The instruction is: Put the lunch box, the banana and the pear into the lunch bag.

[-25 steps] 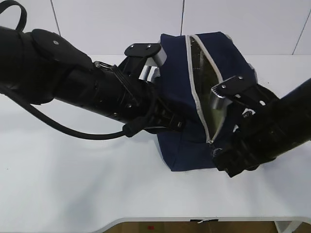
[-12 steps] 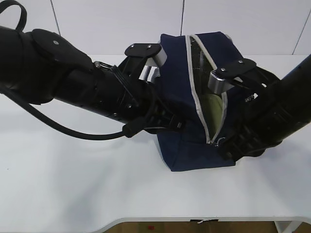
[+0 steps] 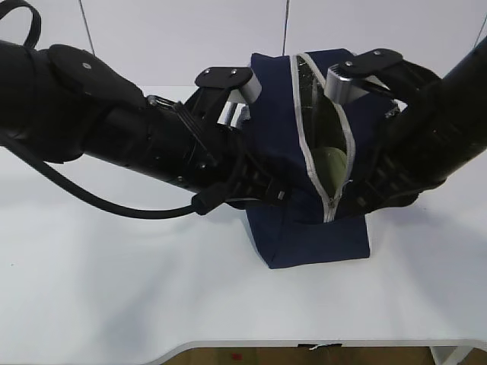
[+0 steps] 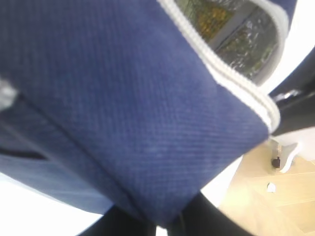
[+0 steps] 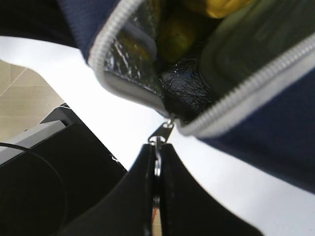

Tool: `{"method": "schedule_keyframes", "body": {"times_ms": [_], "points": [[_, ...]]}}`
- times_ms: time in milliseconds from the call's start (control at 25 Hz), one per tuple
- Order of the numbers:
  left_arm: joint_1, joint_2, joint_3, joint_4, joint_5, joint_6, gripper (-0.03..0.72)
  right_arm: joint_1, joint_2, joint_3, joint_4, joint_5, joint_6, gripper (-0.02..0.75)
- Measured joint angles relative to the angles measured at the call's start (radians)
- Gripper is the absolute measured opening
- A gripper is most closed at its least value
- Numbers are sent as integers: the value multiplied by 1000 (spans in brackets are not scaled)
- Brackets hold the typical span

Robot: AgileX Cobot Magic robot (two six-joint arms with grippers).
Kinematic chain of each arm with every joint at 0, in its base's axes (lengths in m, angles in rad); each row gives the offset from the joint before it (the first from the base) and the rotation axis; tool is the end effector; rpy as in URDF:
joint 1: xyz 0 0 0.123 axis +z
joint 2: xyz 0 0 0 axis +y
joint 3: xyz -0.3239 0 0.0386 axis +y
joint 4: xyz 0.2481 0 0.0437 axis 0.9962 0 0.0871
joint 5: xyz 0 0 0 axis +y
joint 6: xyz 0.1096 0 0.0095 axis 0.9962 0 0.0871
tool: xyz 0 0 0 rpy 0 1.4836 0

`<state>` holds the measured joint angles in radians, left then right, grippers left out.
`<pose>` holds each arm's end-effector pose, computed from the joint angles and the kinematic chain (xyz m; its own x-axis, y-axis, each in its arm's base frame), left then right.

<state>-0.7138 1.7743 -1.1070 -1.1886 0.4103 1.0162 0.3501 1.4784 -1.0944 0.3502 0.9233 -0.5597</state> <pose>0.2761 -0.2931 0.2442 -0.6200 0.3637 -0.6952 0.7346 0.5805 -0.3514 0.2661 0.1292 0.2984 -0.6782 -0.5919 -0.4356 -0.6939 0.7110 0.1142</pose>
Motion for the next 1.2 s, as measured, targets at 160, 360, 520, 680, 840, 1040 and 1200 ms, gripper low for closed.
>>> {"method": "schedule_keyframes", "body": {"times_ms": [160,360,520,680,840,1040,1200], "points": [[0,-2,0,0,0,0,-6,0,0,-61,-23,59,20,6],[0,-3,0,0,0,0,-6,0,0,-141,-39,134,49,6],[-2,-8,-1,-2,2,0,-6,0,2,-197,-62,184,88,6],[-6,-10,-4,-4,2,2,-6,0,5,-248,-69,232,122,6],[-6,-3,-4,-2,4,2,-6,0,13,-302,-73,280,143,6],[-6,22,-6,-7,22,2,-6,0,27,-356,-74,317,167,6],[-6,21,-8,-8,22,2,-6,0,43,-391,-74,327,199,6]]}}
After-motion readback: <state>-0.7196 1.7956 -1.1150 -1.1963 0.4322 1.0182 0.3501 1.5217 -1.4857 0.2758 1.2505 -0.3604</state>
